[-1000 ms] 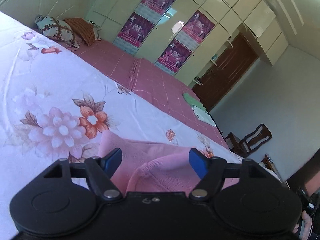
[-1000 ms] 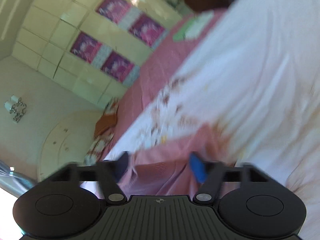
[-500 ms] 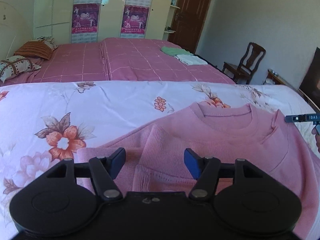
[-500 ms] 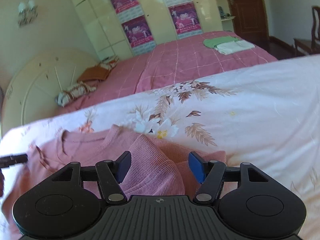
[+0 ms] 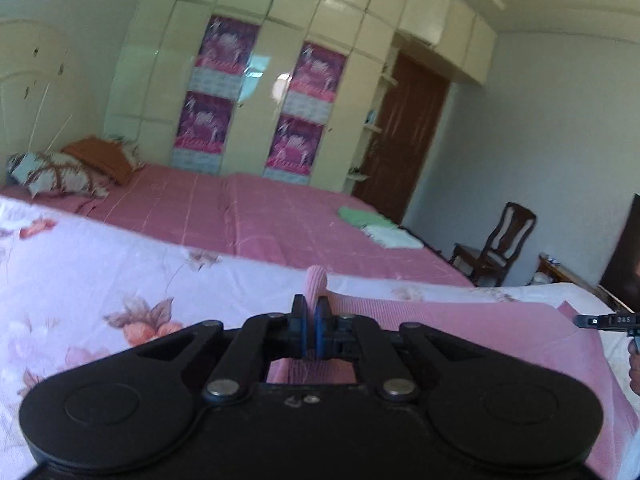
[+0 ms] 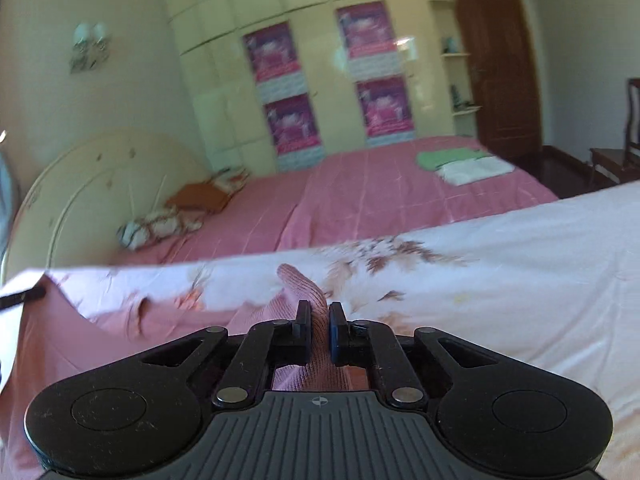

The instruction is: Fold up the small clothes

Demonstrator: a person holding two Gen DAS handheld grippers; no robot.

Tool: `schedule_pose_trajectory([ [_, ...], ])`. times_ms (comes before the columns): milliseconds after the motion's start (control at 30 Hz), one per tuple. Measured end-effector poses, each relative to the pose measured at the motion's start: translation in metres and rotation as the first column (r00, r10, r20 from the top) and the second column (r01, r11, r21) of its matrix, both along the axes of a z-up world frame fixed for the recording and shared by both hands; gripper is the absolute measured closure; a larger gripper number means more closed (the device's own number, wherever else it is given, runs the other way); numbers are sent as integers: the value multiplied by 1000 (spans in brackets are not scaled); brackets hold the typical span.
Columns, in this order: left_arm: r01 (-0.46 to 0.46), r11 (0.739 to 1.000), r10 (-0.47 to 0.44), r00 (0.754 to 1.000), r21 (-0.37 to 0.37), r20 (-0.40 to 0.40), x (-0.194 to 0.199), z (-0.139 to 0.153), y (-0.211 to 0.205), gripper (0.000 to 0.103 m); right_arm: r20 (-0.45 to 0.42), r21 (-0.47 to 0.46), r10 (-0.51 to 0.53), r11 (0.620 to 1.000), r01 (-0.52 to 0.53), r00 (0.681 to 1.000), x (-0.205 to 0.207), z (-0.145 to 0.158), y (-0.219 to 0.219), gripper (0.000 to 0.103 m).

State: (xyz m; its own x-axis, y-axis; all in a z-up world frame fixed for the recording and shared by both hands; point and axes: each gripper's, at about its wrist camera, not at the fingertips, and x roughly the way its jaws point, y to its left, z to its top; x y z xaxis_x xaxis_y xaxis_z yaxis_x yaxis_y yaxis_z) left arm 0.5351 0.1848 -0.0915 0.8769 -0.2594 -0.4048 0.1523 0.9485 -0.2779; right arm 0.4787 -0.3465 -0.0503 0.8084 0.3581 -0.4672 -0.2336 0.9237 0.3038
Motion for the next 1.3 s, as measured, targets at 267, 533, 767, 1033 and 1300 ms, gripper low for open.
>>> schedule_pose_trajectory([
  [267, 3, 1000, -3, 1000, 29, 8, 8, 10, -6, 100, -106, -12, -52, 999, 51, 993, 27, -21, 7, 96],
  [533, 10, 989, 22, 978, 151, -209, 45, -26, -21, 93, -188, -82, -73, 995, 58, 979, 38, -39, 8, 96],
  [767, -35, 981, 51, 996, 192, -80, -24, 15, -23, 44, -105, -45, -99, 995, 94, 990, 0, -10, -11, 65],
  [1033, 32, 967, 9, 987, 254, -158, -108, -5, -54, 48, -152, -22, -28, 999, 25, 988, -74, -9, -18, 65],
  [1300, -41, 992, 69, 966, 117, -250, -150, -8, 1, 54, -263, 167, 15, 985, 30, 965, -145, -14, -61, 65],
])
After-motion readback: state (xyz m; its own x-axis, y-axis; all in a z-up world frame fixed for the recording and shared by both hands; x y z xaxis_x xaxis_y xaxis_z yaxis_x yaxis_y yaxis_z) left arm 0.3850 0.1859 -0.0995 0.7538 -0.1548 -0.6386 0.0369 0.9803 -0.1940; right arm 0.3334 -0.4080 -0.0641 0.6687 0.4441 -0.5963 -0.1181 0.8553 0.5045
